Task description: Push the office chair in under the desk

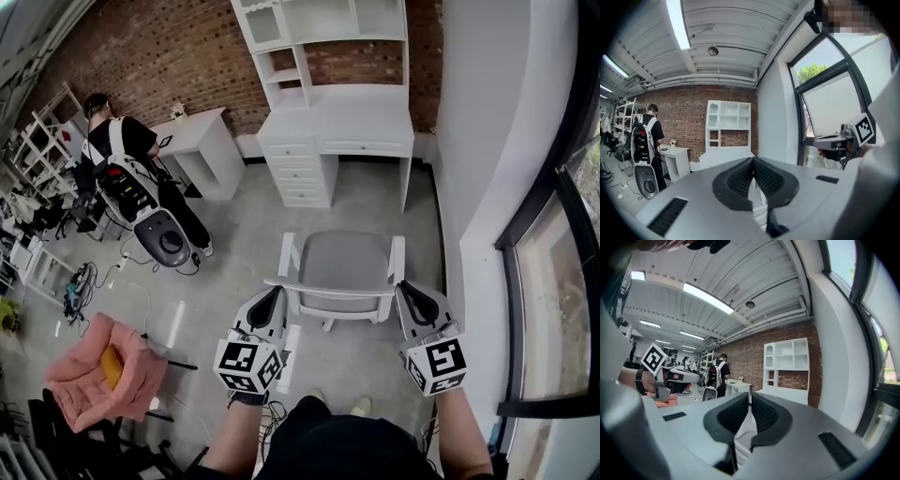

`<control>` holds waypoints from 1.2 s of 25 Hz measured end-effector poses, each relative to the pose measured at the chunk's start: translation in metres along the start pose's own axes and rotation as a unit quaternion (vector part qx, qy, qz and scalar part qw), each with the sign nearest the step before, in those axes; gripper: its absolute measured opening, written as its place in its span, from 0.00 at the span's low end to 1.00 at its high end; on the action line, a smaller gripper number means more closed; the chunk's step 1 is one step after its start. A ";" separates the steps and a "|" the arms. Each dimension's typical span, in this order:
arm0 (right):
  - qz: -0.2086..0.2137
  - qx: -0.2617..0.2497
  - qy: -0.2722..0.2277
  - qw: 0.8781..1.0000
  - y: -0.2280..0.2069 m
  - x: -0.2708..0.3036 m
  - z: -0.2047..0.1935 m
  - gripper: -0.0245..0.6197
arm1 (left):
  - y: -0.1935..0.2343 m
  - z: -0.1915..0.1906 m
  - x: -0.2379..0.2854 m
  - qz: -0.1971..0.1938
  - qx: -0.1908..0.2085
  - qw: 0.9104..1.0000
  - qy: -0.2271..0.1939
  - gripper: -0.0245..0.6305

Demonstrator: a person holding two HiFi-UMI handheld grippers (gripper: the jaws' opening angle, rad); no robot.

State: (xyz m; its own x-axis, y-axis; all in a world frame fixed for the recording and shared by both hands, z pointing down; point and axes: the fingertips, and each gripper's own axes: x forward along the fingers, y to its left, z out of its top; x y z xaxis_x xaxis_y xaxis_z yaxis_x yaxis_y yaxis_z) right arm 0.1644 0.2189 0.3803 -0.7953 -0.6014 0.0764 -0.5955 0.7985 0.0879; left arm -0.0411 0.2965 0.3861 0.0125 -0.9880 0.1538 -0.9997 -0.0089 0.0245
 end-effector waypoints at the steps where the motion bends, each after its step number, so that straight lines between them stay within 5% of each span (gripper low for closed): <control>1: 0.006 0.001 0.003 1.000 0.003 0.001 -0.004 0.05 | 0.001 -0.005 0.000 0.001 0.002 1.000 0.004 0.05; 17: 0.042 -0.024 0.105 0.993 0.026 0.057 -0.090 0.05 | 0.034 -0.094 0.039 -0.080 0.090 0.990 0.080 0.05; 19: 0.046 -0.034 0.125 0.990 0.029 0.068 -0.107 0.05 | 0.040 -0.107 0.048 -0.104 0.102 0.985 0.092 0.13; 25: 0.098 -0.103 0.204 0.969 0.051 0.103 -0.158 0.17 | 0.060 -0.145 0.082 -0.179 0.154 0.963 0.133 0.23; 30: 0.109 -0.176 0.284 0.936 0.049 0.124 -0.205 0.20 | 0.087 -0.184 0.101 -0.238 0.230 0.924 0.191 0.25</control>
State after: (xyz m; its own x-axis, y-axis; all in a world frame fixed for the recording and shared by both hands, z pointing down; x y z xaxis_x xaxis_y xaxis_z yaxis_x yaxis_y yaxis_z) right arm 0.0600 0.1790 0.5978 -0.6453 -0.4204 0.6379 -0.2713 0.9067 0.3231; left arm -0.1223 0.2242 0.5852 0.3731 -0.7287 0.5743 -0.7810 -0.5808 -0.2295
